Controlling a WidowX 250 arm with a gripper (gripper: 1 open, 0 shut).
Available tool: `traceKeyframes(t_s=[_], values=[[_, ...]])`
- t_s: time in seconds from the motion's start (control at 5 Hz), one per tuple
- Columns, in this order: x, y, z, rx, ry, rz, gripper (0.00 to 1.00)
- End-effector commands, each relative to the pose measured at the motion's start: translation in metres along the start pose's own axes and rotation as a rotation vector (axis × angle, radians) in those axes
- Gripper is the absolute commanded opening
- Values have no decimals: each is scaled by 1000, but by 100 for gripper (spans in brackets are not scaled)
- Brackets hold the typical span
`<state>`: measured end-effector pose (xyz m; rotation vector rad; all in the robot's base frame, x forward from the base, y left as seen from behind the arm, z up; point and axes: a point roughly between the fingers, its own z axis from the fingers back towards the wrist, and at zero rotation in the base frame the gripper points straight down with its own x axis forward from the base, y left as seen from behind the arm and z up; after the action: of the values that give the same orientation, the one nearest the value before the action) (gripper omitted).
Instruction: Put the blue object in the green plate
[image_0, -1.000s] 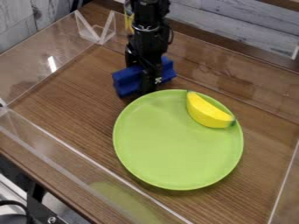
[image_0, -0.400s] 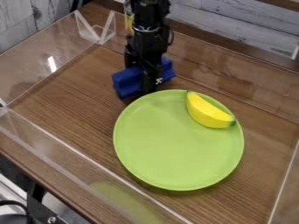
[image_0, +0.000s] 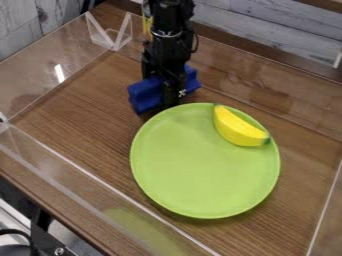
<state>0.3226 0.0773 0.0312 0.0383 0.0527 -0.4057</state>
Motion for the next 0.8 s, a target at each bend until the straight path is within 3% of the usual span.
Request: traceKeyframes(t_s=[0.0,0.6], values=[[4,1,23,42,-51,0,0],[2,-5,25,37,-48,19,0]])
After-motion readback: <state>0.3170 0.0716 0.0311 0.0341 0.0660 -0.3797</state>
